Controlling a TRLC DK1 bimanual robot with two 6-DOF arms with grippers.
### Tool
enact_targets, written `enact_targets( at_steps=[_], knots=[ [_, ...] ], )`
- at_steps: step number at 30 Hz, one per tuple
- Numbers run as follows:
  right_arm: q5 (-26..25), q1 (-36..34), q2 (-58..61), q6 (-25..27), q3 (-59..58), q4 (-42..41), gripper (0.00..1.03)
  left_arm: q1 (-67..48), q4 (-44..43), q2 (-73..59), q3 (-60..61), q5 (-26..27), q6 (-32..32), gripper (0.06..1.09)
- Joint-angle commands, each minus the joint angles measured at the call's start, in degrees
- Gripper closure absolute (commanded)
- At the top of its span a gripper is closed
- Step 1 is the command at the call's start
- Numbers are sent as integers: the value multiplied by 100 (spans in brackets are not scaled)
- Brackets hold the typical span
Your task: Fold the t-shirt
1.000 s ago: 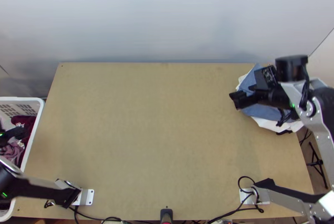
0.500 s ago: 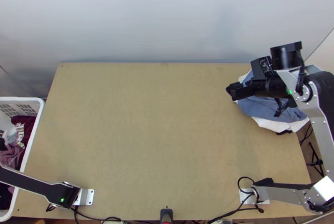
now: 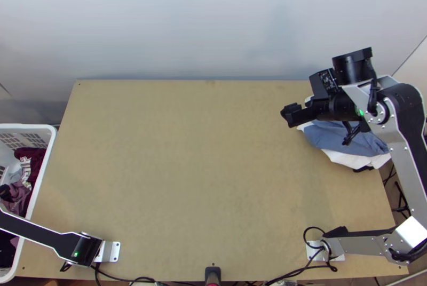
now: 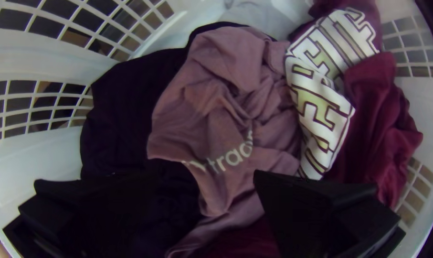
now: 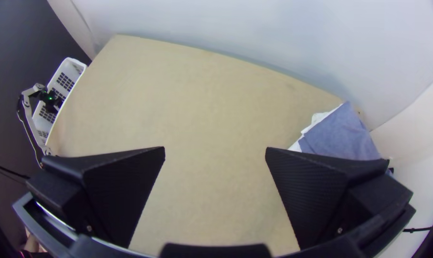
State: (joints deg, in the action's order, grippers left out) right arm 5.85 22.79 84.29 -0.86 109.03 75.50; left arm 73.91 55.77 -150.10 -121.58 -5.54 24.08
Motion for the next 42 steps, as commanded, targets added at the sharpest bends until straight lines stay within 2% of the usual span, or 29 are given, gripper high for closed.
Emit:
enact_targets(
  at_steps=[1,6,17,25,29,32,34,42],
  knots=[
    [-31,138,202,-2,171,17,5,45,-224,-511,-323,-263,-219,11],
    [-40,165,237,-2,180,17,5,36,-312,-590,-446,-272,-281,11],
    [-119,174,211,-2,180,52,5,36,-435,-810,-472,-307,-342,21],
    [-207,235,228,16,153,52,5,27,-488,-916,-472,-307,-456,65],
    [-242,270,237,34,145,52,5,18,-400,-942,-454,-281,-456,91],
    [-286,305,237,51,145,52,5,27,-409,-942,-481,-272,-500,103],
    [-295,323,237,51,145,52,5,53,-339,-872,-525,-105,-615,104],
    [-339,323,228,69,215,52,5,159,672,-28,-674,1284,-1283,104]
  ],
)
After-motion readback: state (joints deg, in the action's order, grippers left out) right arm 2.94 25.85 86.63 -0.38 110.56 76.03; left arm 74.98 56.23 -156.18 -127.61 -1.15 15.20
